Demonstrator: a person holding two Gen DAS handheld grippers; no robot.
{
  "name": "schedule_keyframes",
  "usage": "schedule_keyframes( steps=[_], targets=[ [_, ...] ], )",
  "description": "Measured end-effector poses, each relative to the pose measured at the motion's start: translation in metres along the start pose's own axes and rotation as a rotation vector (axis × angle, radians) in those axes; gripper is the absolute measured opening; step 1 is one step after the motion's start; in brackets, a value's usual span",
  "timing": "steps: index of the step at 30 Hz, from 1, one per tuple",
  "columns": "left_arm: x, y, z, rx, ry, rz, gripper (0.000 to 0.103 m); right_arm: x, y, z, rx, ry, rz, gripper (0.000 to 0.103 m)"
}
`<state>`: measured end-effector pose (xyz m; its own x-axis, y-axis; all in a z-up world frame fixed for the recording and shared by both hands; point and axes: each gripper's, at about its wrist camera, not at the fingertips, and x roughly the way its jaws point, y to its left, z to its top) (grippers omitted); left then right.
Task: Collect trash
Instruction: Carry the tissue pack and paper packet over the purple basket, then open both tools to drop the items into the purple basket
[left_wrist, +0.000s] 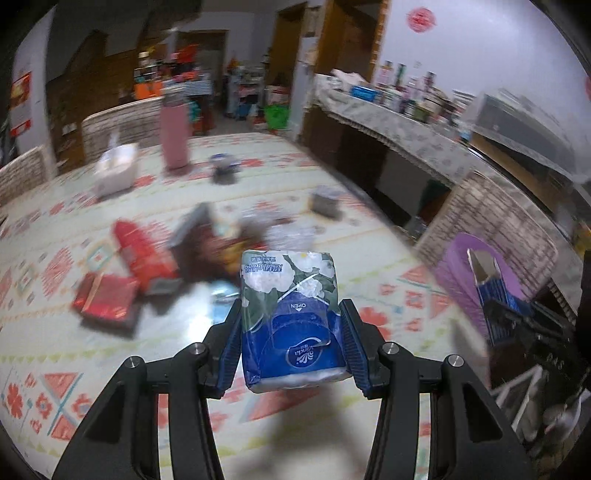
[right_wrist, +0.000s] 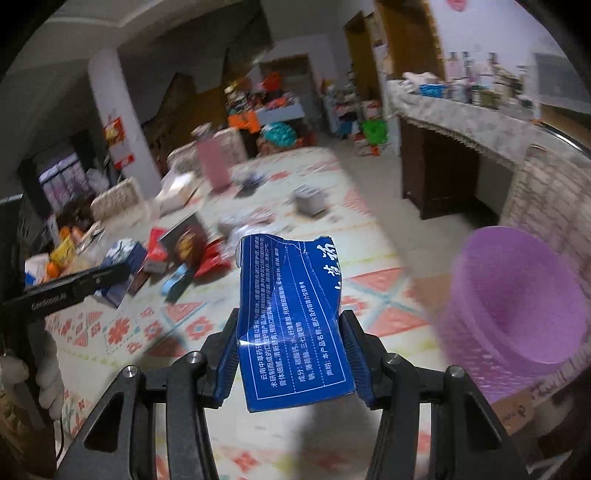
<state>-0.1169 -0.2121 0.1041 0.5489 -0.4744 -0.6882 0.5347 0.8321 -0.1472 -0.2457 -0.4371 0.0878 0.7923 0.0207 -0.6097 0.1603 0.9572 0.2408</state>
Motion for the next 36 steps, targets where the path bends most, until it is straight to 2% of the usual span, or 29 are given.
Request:
schedule_keyframes(
  steps=[6, 10, 17, 21, 25, 27, 29, 33, 36],
  targets=[
    [0.026, -0.079, 0.028, 0.112, 0.02, -0.113, 0.049, -0.035, -0.076, 0.006, 0.103, -0.057, -0.128, 0.056],
    [0.048, -0.137, 0.044, 0.186, 0.037, -0.189, 0.049, -0.049, -0.122, 0.008, 0.18, -0.079, -0.181, 0.056],
    [0.101, -0.223, 0.066, 0.243, 0.113, -0.294, 0.049, -0.048, -0.177, 0.009, 0.263, -0.086, -0.241, 0.056],
    [0.126, -0.256, 0.07, 0.267, 0.148, -0.317, 0.049, -0.043, -0.202, 0.011, 0.307, -0.08, -0.253, 0.056],
    [0.144, -0.273, 0.073, 0.269, 0.166, -0.306, 0.051, -0.039, -0.22, 0.011, 0.341, -0.085, -0.255, 0.057],
    [0.151, -0.274, 0.072, 0.263, 0.181, -0.303, 0.053, -0.036, -0.227, 0.012, 0.359, -0.08, -0.252, 0.062],
    [0.155, -0.272, 0.072, 0.247, 0.192, -0.303, 0.061, -0.037, -0.23, 0.01, 0.369, -0.086, -0.252, 0.07],
    [0.151, -0.261, 0.066, 0.228, 0.202, -0.296, 0.062, -0.041, -0.228, 0.004, 0.381, -0.09, -0.237, 0.071],
    [0.135, -0.246, 0.059, 0.211, 0.187, -0.287, 0.071, -0.044, -0.219, 0.0, 0.375, -0.09, -0.225, 0.072]
  ],
)
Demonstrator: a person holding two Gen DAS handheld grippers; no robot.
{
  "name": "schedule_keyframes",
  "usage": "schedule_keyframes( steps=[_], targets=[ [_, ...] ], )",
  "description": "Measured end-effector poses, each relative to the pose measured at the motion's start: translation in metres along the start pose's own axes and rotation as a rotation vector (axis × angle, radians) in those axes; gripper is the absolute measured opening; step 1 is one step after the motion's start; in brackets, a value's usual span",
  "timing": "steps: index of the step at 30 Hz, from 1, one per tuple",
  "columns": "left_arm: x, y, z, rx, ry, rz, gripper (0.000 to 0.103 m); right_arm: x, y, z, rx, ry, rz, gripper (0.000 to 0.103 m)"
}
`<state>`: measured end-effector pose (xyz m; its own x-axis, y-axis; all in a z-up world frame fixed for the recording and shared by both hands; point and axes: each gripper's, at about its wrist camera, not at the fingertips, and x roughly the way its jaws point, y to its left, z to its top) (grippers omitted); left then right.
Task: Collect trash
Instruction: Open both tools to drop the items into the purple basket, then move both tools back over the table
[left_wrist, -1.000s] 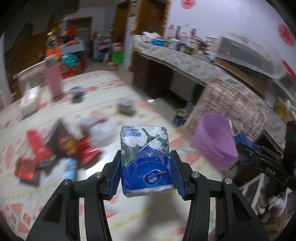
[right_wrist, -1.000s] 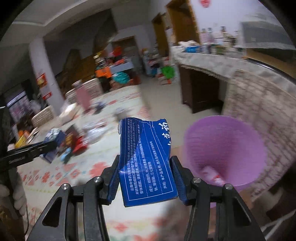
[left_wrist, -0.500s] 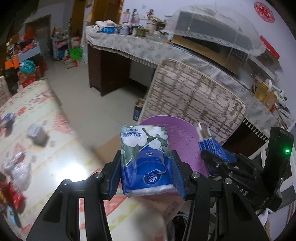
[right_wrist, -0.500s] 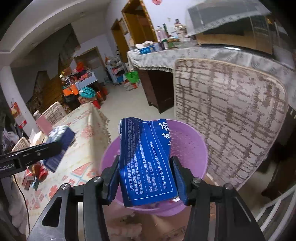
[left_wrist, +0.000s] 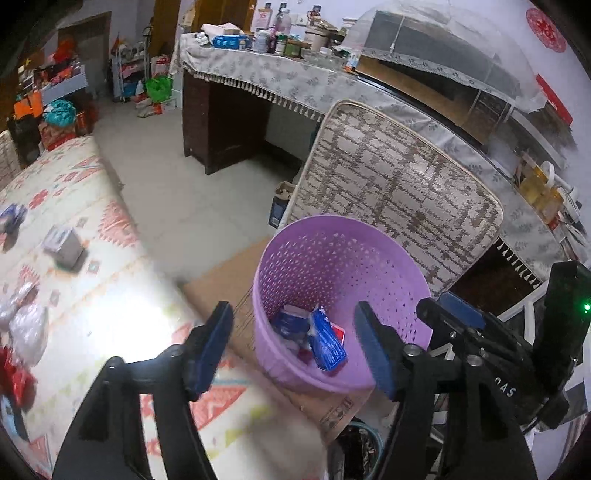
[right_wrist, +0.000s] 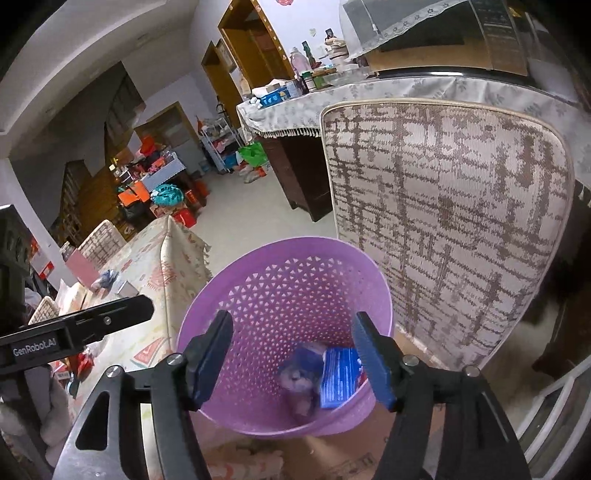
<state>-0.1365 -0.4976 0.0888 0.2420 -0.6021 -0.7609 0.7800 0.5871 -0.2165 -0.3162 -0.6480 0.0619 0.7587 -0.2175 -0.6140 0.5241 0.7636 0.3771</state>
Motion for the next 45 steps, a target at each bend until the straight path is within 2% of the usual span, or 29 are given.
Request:
schedule_keyframes(
  steps=[6, 10, 12, 15, 19, 23, 25, 26, 27, 29, 31, 34, 36, 38, 39, 41, 43, 45],
  targets=[
    [-0.039, 0.014, -0.034, -0.006, -0.05, 0.054, 0.084, -0.021, 0.027, -0.016, -0.048, -0.052, 0.039, 0.087],
    [-0.072, 0.014, -0.052, -0.024, -0.002, 0.063, 0.085, -0.024, 0.05, -0.026, -0.069, -0.042, 0.073, 0.09],
    [-0.105, 0.002, -0.06, 0.021, -0.015, 0.078, 0.085, -0.023, 0.062, -0.034, -0.067, -0.012, 0.106, 0.09],
    [-0.171, -0.027, -0.076, 0.122, -0.076, 0.114, 0.085, -0.025, 0.079, -0.047, -0.074, 0.018, 0.137, 0.09],
    [-0.253, -0.059, -0.089, 0.21, -0.118, 0.049, 0.085, -0.029, 0.101, -0.065, -0.094, 0.056, 0.142, 0.09],
    [-0.303, -0.075, -0.107, 0.264, -0.149, 0.018, 0.085, -0.031, 0.12, -0.079, -0.1, 0.101, 0.157, 0.09],
    [-0.315, -0.071, -0.117, 0.28, -0.149, -0.006, 0.085, -0.032, 0.133, -0.084, -0.106, 0.118, 0.169, 0.09],
    [-0.316, -0.065, -0.12, 0.274, -0.142, 0.036, 0.085, -0.033, 0.138, -0.086, -0.111, 0.12, 0.172, 0.09],
    [-0.316, -0.056, -0.121, 0.24, -0.116, 0.057, 0.085, -0.034, 0.145, -0.087, -0.12, 0.121, 0.173, 0.09],
    [-0.318, -0.023, -0.122, 0.108, -0.077, 0.029, 0.085, -0.035, 0.156, -0.089, -0.131, 0.119, 0.175, 0.09],
    [-0.318, -0.004, -0.127, 0.036, -0.052, 0.077, 0.085, -0.034, 0.166, -0.09, -0.136, 0.12, 0.18, 0.09],
    [-0.322, 0.002, -0.132, 0.046, -0.026, 0.025, 0.085, -0.029, 0.181, -0.094, -0.141, 0.146, 0.188, 0.09],
    [-0.33, 0.004, -0.134, 0.059, -0.045, 0.01, 0.085, -0.025, 0.192, -0.097, -0.156, 0.155, 0.198, 0.09],
    [-0.339, 0.015, -0.138, 0.049, -0.07, 0.042, 0.085, -0.021, 0.202, -0.101, -0.171, 0.168, 0.2, 0.09],
    [-0.343, 0.026, -0.14, 0.018, -0.082, 0.039, 0.085, -0.018, 0.207, -0.103, -0.175, 0.177, 0.205, 0.09],
    [-0.347, 0.047, -0.143, -0.057, -0.102, 0.084, 0.085, -0.012, 0.215, -0.106, -0.18, 0.19, 0.205, 0.09],
    [-0.342, 0.054, -0.141, -0.088, -0.073, 0.062, 0.085, -0.009, 0.221, -0.107, -0.183, 0.195, 0.206, 0.09],
    [-0.337, 0.051, -0.142, -0.05, -0.043, 0.03, 0.085, -0.008, 0.228, -0.108, -0.182, 0.204, 0.215, 0.09]
  ],
)
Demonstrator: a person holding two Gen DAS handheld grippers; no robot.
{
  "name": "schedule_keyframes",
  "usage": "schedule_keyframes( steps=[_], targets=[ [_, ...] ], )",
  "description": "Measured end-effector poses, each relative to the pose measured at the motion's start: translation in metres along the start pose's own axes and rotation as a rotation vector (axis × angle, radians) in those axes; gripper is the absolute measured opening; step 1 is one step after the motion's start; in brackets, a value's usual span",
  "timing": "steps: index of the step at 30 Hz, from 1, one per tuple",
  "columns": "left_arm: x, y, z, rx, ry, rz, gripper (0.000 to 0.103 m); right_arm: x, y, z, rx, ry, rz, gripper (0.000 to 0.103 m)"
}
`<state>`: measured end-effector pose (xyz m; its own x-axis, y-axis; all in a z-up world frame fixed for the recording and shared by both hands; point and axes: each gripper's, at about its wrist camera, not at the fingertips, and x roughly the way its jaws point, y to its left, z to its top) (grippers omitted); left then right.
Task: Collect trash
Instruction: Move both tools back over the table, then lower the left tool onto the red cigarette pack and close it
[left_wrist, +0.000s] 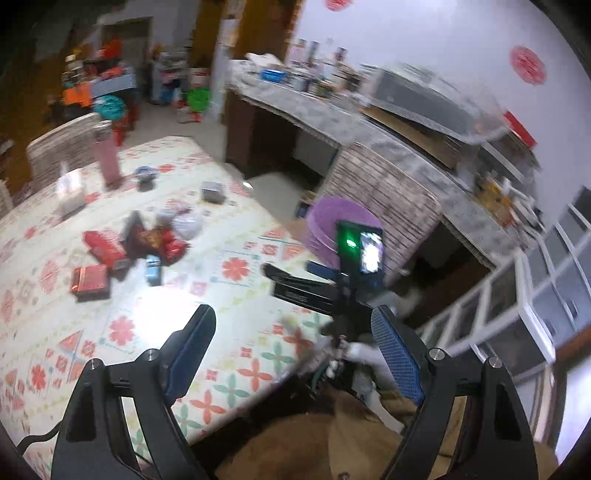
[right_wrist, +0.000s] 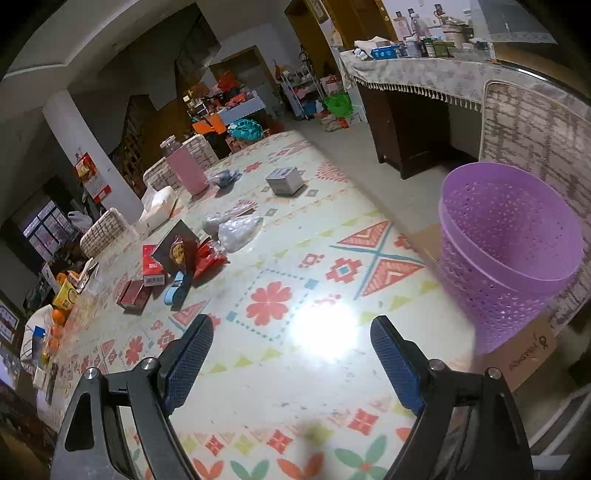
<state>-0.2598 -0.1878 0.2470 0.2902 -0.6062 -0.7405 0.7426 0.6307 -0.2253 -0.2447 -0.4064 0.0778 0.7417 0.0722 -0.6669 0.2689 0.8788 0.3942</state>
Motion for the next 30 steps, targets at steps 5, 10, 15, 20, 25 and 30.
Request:
schedule_keyframes(
  steps=[5, 10, 15, 20, 25, 30],
  targets=[
    [0.0, 0.008, -0.004, -0.033, -0.007, 0.018, 0.085, 0.005, 0.015, 0.001, -0.047, 0.001, -0.006, 0.09],
    [0.003, 0.054, -0.009, -0.082, -0.075, 0.098, 0.085, 0.016, 0.023, 0.004, -0.067, 0.015, 0.001, 0.09],
    [0.044, 0.15, -0.011, -0.294, -0.034, 0.178, 0.085, 0.024, 0.026, 0.006, -0.074, 0.008, 0.012, 0.09],
    [0.091, 0.241, -0.016, -0.447, -0.007, 0.316, 0.085, 0.034, 0.026, 0.002, -0.081, 0.011, 0.024, 0.091],
    [0.124, 0.305, -0.011, -0.538, 0.012, 0.378, 0.085, 0.055, 0.029, -0.003, -0.088, 0.039, 0.048, 0.091],
    [0.157, 0.338, 0.0, -0.593, 0.043, 0.409, 0.085, 0.073, 0.037, -0.003, -0.105, 0.06, 0.087, 0.091]
  ],
)
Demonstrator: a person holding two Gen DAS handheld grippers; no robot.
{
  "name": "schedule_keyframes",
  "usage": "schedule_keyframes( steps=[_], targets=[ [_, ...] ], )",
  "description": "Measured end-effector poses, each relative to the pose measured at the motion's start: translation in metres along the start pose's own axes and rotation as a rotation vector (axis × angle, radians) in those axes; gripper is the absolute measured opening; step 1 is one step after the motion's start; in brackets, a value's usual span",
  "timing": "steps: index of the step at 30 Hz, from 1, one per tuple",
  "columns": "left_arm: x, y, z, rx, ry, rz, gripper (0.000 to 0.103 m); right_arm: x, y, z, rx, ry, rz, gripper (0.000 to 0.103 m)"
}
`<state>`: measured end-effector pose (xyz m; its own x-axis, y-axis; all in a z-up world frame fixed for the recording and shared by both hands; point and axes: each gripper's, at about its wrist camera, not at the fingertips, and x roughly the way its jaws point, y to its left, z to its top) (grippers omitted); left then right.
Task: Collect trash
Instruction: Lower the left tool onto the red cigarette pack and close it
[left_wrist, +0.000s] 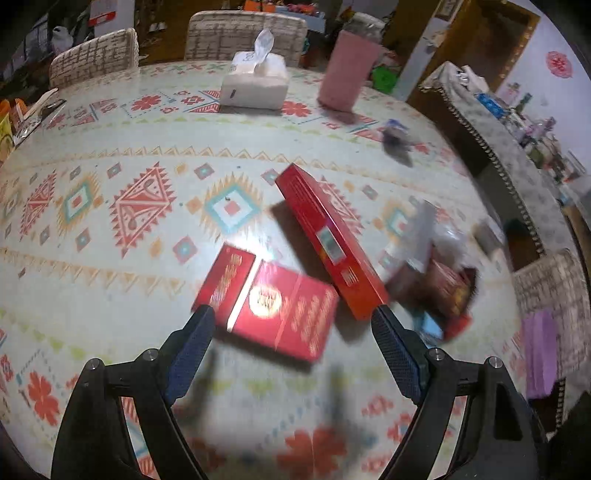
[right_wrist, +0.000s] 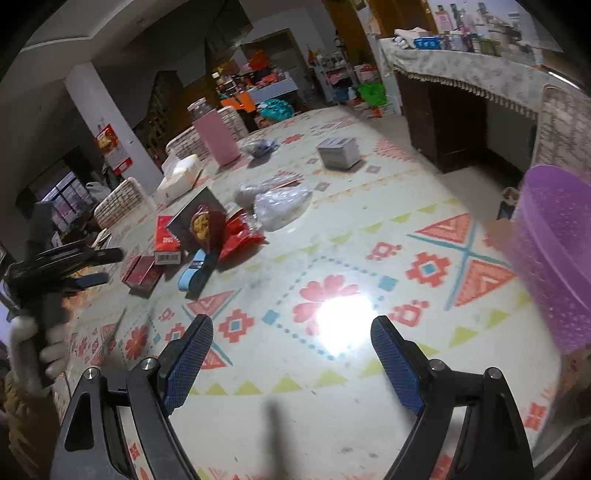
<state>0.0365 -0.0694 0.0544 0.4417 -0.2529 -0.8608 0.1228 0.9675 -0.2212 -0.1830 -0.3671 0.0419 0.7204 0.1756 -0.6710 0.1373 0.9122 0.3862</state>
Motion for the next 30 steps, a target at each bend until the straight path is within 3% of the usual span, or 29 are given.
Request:
schedule_keyframes(
  steps=[4, 7, 16, 23, 30],
  targets=[
    [0.02, -0.008, 0.024, 0.042, -0.011, 0.016, 0.085, 0.011, 0.003, 0.001, -0.01, 0.008, 0.025, 0.091],
    [0.035, -0.005, 0.037, 0.002, 0.016, -0.109, 0.085, 0.019, 0.002, 0.0, 0.003, 0.016, 0.042, 0.091],
    [0.032, 0.007, 0.042, -0.064, 0.059, -0.291, 0.085, 0.029, -0.002, 0.002, 0.026, 0.034, 0.075, 0.091],
    [0.041, 0.014, 0.049, -0.026, 0.028, -0.14, 0.086, 0.027, -0.002, 0.0, 0.025, 0.02, 0.072, 0.091],
    [0.046, 0.023, 0.051, 0.006, 0.103, -0.216, 0.087, 0.029, -0.002, -0.001, 0.021, 0.029, 0.067, 0.092]
  ],
)
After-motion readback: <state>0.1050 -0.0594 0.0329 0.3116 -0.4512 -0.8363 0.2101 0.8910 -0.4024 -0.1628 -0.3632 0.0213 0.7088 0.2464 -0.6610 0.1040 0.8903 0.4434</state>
